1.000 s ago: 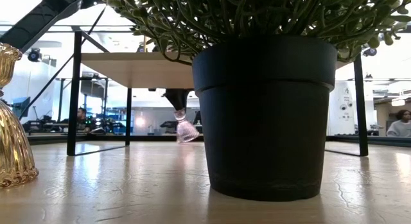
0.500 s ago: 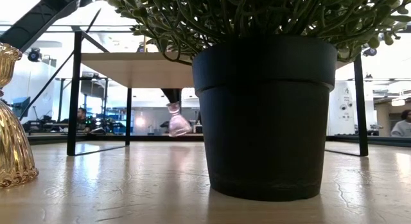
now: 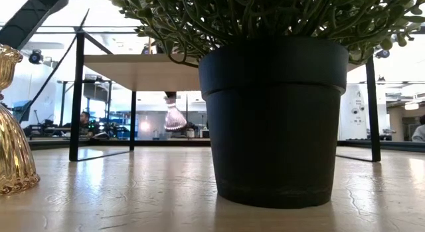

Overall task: Pick & Place candle stick holders
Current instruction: Put the pink vase on the shelf

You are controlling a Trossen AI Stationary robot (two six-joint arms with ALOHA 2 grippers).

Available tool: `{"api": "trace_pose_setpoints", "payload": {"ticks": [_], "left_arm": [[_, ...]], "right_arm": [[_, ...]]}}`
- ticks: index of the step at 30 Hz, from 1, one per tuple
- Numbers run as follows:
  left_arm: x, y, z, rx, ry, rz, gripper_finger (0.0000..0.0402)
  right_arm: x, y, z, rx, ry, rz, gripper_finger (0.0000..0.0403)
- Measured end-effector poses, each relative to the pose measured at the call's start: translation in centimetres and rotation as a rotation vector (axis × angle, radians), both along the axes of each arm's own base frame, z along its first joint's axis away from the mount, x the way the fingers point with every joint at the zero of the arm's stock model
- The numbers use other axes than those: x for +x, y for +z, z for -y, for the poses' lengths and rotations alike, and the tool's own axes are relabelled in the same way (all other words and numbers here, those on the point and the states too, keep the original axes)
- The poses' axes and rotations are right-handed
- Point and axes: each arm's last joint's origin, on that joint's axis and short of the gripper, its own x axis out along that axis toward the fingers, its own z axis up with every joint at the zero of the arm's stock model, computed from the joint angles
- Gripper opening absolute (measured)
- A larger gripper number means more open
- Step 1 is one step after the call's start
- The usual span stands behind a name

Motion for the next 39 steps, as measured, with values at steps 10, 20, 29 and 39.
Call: {"api": "trace_pose_setpoints", "payload": {"ticks": [10,20,29,39], "left_arm": [[-4.2,5.2,1.8,-0.009,0.273,0.113,0.0026],[-8.0,8.8,4.6,0.049,0.592,0.127,0.0026],[-11.0,10.3,7.4,-0.005,0.777,0.075,0.0026],[-14.5,10.6,11.0,-0.043,0.767,0.142,0.0026]], "right_arm": [[0.0,0.0,0.0,0.0,0.0,0.0,0.0087],[0.0,0.0,0.0,0.0,0.0,0.0,0.0085],[0.0,0.0,0.0,0.0,0.0,0.0,0.0068],[0.0,0.0,0.0,0.0,0.0,0.0,0.0082]]}}
